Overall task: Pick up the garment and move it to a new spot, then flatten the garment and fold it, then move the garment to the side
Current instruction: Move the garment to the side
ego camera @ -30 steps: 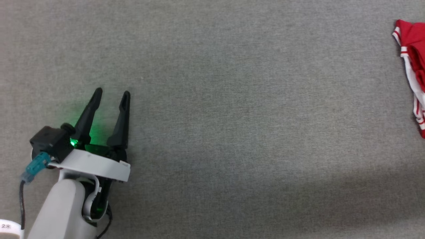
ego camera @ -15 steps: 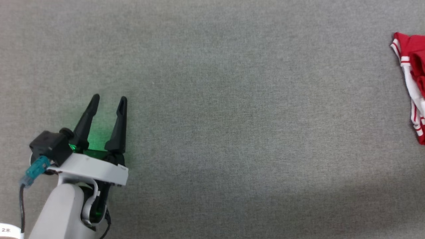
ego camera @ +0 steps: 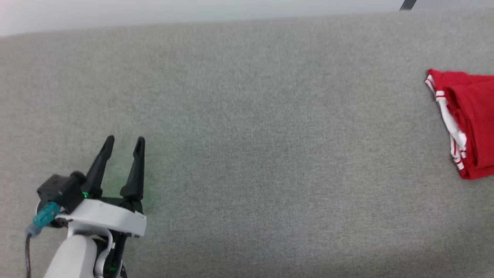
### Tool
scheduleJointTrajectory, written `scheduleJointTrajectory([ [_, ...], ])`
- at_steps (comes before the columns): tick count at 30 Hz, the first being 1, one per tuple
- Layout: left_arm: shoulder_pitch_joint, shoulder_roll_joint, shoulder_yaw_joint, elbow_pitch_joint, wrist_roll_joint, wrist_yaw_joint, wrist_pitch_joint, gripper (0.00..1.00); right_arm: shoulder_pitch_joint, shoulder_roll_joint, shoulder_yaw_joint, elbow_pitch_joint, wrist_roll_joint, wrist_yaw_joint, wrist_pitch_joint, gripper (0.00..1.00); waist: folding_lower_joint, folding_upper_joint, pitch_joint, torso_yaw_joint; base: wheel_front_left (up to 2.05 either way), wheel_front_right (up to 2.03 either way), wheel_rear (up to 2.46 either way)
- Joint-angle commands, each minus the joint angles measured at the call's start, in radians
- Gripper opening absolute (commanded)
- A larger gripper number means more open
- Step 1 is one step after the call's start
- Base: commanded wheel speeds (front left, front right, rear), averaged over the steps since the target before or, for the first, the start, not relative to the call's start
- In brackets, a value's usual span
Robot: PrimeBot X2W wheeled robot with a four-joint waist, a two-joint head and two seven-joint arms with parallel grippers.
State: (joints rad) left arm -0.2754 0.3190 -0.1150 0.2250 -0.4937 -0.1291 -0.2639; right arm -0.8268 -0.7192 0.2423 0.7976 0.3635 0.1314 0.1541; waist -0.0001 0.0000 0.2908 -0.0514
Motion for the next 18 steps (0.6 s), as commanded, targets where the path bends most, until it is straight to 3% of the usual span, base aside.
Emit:
scheduleJointTrajectory([
  [1,0.016,-0.001,0.006,0.002,0.001,-0.002,0.001,1.0,0.021,0.014,-0.004,-0.01,-0.008,-0.002,-0.012,1.0,0.0001,0.0,-0.056,-0.003,0.0,0.0,0.0],
  [18,0.17,-0.023,0.061,0.014,0.01,0.018,0.001,1.0,0.317,0.214,-0.103,-0.236,-0.087,-0.002,-0.151,1.0,0.0001,0.0,-0.281,-0.009,0.0,0.0,0.0],
])
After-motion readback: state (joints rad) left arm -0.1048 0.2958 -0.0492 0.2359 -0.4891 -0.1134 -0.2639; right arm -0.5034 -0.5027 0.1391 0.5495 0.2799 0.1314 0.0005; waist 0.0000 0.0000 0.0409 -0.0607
